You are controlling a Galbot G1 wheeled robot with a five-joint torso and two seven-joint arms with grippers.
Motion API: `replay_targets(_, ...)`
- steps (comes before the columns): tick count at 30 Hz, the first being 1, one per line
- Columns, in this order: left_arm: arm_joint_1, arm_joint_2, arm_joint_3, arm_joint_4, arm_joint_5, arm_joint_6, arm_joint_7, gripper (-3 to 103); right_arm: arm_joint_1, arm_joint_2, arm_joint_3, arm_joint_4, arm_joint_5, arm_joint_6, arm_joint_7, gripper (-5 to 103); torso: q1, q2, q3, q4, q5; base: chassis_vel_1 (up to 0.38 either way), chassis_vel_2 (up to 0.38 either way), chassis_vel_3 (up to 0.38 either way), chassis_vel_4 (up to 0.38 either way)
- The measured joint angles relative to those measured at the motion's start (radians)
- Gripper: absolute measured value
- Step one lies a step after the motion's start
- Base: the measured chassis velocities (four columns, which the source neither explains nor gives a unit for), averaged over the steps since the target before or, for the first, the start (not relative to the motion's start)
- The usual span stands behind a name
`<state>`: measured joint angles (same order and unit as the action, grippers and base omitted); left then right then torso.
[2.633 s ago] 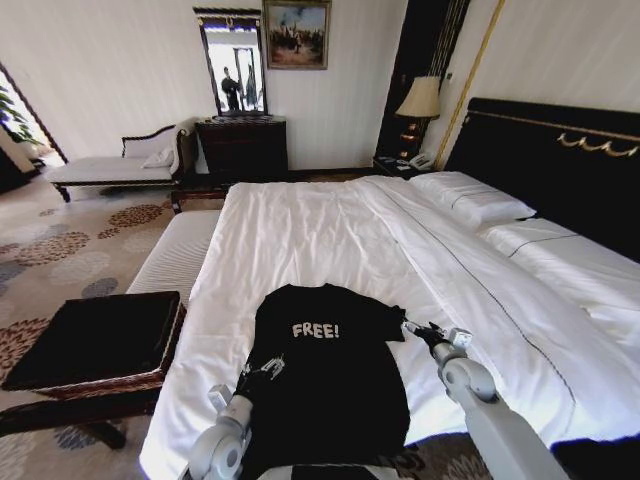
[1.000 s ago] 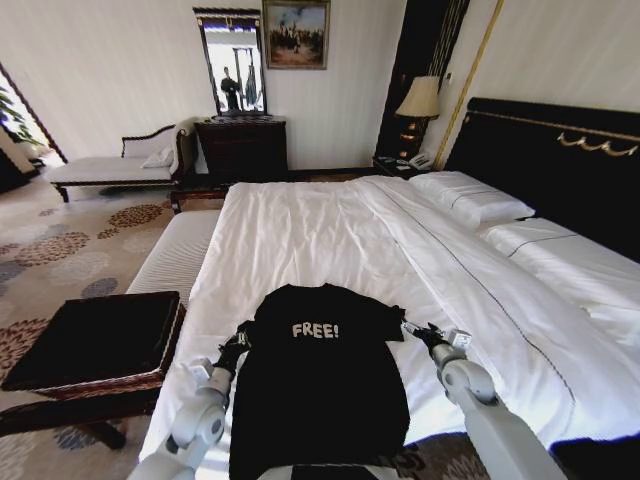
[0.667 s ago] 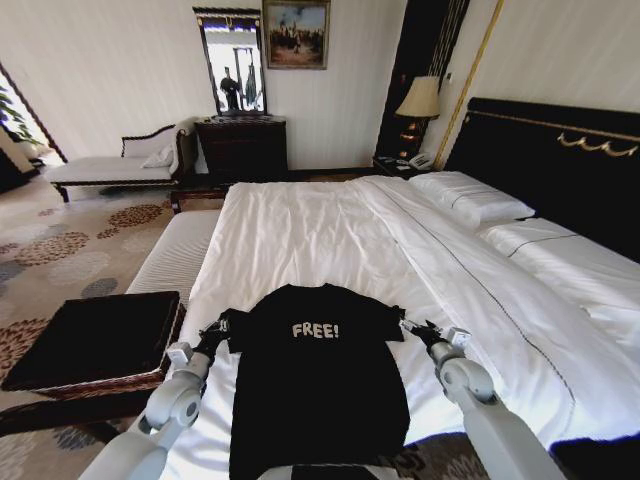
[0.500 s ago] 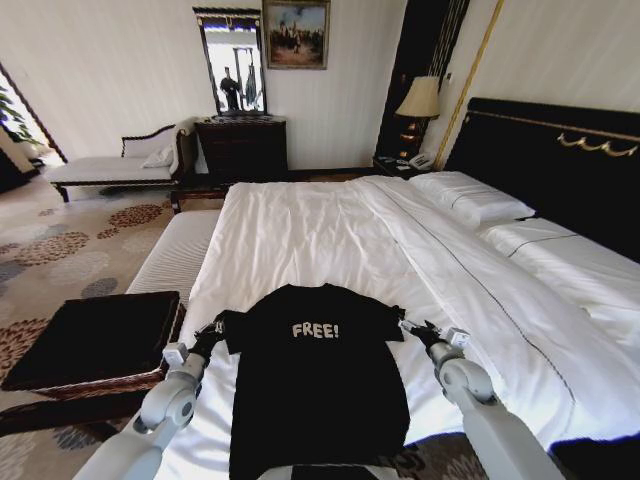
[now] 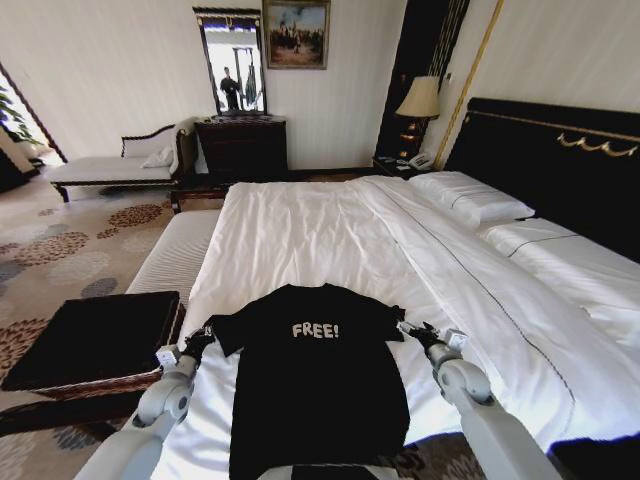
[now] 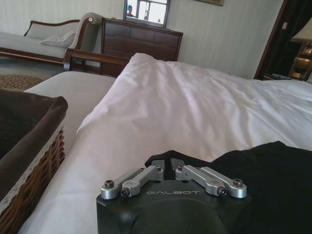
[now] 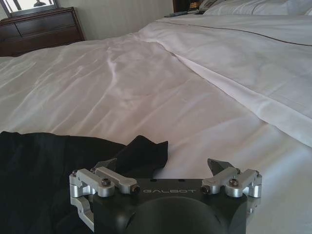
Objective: Fold the clothes on the bed and place them into the basket.
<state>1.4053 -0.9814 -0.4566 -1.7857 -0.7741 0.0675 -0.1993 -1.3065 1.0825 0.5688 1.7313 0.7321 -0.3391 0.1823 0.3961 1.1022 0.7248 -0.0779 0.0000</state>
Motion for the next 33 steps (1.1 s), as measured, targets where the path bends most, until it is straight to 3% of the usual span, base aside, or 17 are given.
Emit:
replay_targets(4,0.022,-0.008,-0.015,0.009,-0.002,-0.011,0.001,19,-0.01,0.001,0.0,0.0,-0.001,0.0,0.002,100,0.0,0.0,0.0,0.0001,-0.0001,0.0,0.0,0.0,0.0)
replay_targets(8,0.068,-0.016,-0.078,-0.011,-0.011,-0.031,0.007,41,-0.018,0.001,0.006,0.006,0.002,-0.001,0.006,100,0.0,0.0,0.0,0.0,0.0,0.0,0.0,0.0,0.0)
replay_targets(9,0.068,-0.016,-0.078,-0.011,-0.011,-0.031,0.007,41,-0.018,0.001,0.006,0.006,0.002,-0.001,0.006,100,0.0,0.0,0.0,0.0,0.0,0.0,0.0,0.0,0.0)
replay_targets(10,0.088,-0.016,-0.095,-0.03,-0.011,-0.039,0.012,41,-0.019,0.0,0.009,0.009,0.007,-0.001,0.008,100,0.0,0.0,0.0,-0.0001,0.0001,0.0,0.0,0.0,0.0)
replay_targets(13,0.18,-0.028,-0.145,-0.11,-0.018,-0.07,0.028,58,-0.018,-0.011,0.014,0.015,0.033,-0.002,0.012,100,0.0,0.0,0.0,0.0,0.0,0.0,0.0,0.0,0.0)
replay_targets(15,0.232,-0.041,-0.158,-0.143,-0.016,-0.088,0.035,64,-0.015,-0.013,0.014,0.014,0.046,-0.003,0.012,100,0.0,0.0,0.0,-0.0001,0.0002,0.0,0.0,0.0,0.0)
replay_targets(18,0.341,-0.085,-0.168,-0.192,0.028,-0.13,0.04,75,0.002,-0.01,0.013,-0.002,0.094,-0.007,0.016,100,0.0,0.0,0.0,0.0004,0.0001,0.0,0.0,0.0,0.0)
replay_targets(20,0.354,-0.092,-0.168,-0.195,0.037,-0.136,0.04,81,0.004,-0.01,0.012,-0.006,0.099,-0.007,0.016,100,0.0,0.0,0.0,0.0002,0.0003,0.0,0.0,0.0,0.0)
replay_targets(22,0.424,-0.13,-0.159,-0.212,0.112,-0.172,0.042,91,0.013,-0.023,0.003,-0.032,0.106,-0.002,0.004,100,0.0,0.0,0.0,0.0004,0.0003,0.0,0.0,0.0,0.0)
replay_targets(24,0.436,-0.138,-0.156,-0.217,0.124,-0.177,0.042,91,0.015,-0.03,0.001,-0.037,0.107,-0.001,0.001,100,0.0,0.0,0.0,0.0003,0.0003,0.0,0.0,0.0,0.0)
replay_targets(25,0.459,-0.155,-0.146,-0.228,0.144,-0.185,0.042,96,0.022,-0.046,-0.003,-0.047,0.118,0.0,-0.004,100,0.0,0.0,0.0,0.0,0.0,0.0,0.0,0.0,0.0)
replay_targets(30,0.489,-0.199,-0.126,-0.244,0.188,-0.201,0.043,100,0.07,-0.062,-0.006,-0.084,0.219,-0.004,-0.007,100,0.0,0.0,0.0,-0.0001,0.0,0.0,0.0,0.0,0.0)
replay_targets(33,0.492,-0.203,-0.121,-0.244,0.19,-0.202,0.043,100,0.133,-0.043,-0.002,-0.121,0.329,-0.016,-0.007,100,0.0,0.0,0.0,0.0002,0.0001,0.0,0.0,0.0,0.0)
